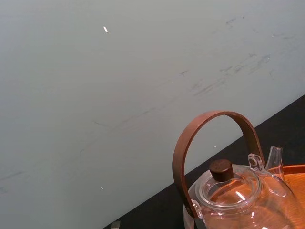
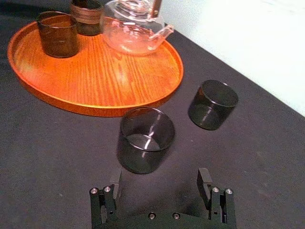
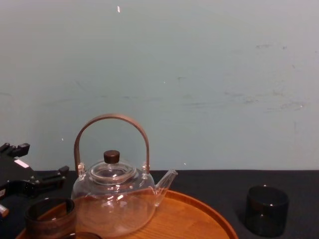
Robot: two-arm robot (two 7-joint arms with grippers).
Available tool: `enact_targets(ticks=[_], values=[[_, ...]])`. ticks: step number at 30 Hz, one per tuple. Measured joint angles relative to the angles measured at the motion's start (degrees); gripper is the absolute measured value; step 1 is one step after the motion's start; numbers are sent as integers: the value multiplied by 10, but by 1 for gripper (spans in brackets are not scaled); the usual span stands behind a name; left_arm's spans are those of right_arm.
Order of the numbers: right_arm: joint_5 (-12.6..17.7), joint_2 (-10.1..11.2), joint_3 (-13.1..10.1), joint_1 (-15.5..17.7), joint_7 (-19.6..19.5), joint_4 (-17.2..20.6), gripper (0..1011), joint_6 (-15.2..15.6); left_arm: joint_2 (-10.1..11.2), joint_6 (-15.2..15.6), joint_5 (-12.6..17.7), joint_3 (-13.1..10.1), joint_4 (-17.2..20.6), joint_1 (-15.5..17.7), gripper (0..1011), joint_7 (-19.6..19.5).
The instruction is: Pick up the glass from the table and place it on the tray.
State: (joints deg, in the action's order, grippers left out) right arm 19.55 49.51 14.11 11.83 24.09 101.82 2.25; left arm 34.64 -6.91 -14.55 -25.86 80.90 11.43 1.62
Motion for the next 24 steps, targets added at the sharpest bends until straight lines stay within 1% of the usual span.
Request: enact_targets(ticks=[7, 10, 14, 20, 24], values=[[-5, -11, 3, -6, 19, 0, 1002, 1, 0, 0, 0, 0, 0, 0, 1001, 0], [-7, -22, 5, -13, 26, -5, 1002, 5, 0, 0, 0, 0, 0, 0, 1002, 0], [-7, -31, 6, -20, 34, -10, 1002, 10, 0, 0, 0, 0, 0, 0, 1001, 0], [3, -52, 12, -41, 53, -24, 1002, 34, 0, 0, 0, 0, 0, 0, 1001, 0], [12, -61, 17, -53, 58, -33, 1002, 53, 0, 0, 0, 0, 0, 0, 1001, 0]])
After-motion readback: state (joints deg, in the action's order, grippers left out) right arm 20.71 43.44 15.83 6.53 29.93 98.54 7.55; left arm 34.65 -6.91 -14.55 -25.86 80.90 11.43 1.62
